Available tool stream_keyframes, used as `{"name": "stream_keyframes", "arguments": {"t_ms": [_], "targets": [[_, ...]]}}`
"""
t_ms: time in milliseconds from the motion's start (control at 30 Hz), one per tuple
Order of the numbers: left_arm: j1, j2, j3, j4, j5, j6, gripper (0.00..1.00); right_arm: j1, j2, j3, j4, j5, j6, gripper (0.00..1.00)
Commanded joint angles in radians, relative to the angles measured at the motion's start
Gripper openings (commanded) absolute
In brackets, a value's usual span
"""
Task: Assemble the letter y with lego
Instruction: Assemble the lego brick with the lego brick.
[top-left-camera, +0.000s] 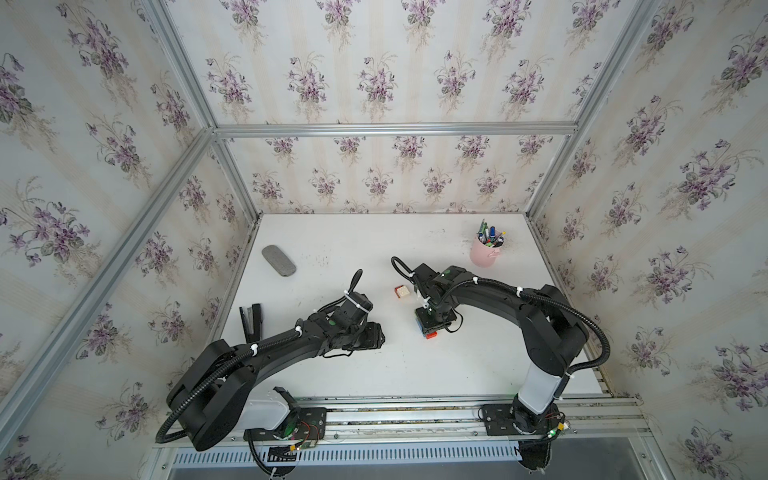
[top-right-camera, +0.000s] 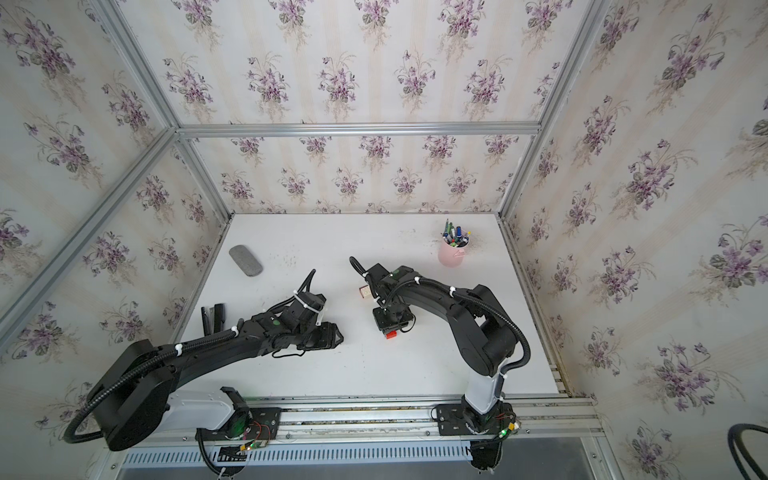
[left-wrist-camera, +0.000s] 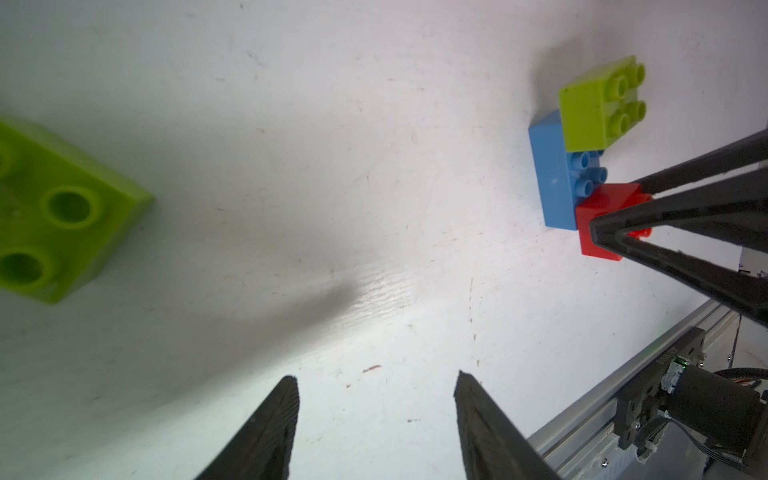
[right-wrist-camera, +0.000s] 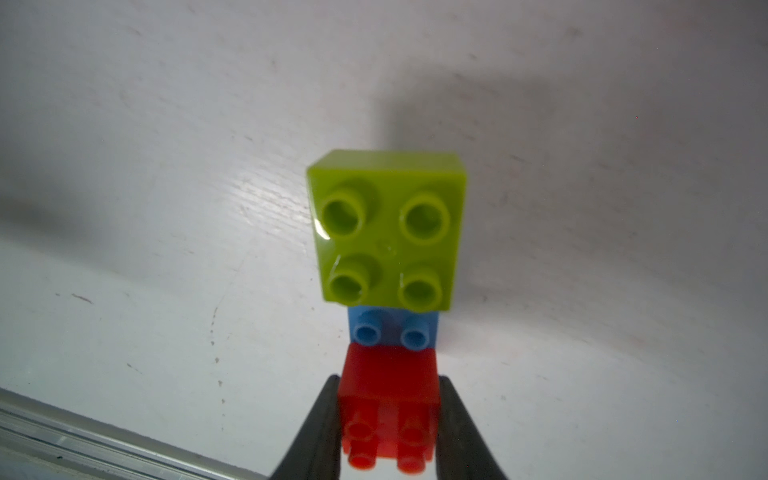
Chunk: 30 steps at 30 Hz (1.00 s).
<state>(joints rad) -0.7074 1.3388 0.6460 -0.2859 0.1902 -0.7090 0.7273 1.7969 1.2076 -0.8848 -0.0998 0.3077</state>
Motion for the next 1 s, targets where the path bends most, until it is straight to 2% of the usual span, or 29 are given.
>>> {"name": "stream_keyframes", "arguments": {"t_ms": [0,667,867,967], "targets": [[0.001,0.002,-0.002,0.016,-0.034,0.006,0.62,0.0,-0.003,-0.002,-0.047,0.012,0.014,0.25],[0.0,-0.025,-0.019,0.019,-0.053,0.002,0.62,0.0,0.085,-0.022,-0.027,0.038,-0.012,0.22],[0.001,-0.038,-0.013,0.011,-0.068,0.0,0.62,-0.017,0.064,0.032,-0.038,0.07,-0.012,0.3],[0.001,-0.037,-0.003,0.003,-0.072,0.0,0.62,-0.029,0.054,0.049,-0.037,0.093,-0.015,0.41]]}}
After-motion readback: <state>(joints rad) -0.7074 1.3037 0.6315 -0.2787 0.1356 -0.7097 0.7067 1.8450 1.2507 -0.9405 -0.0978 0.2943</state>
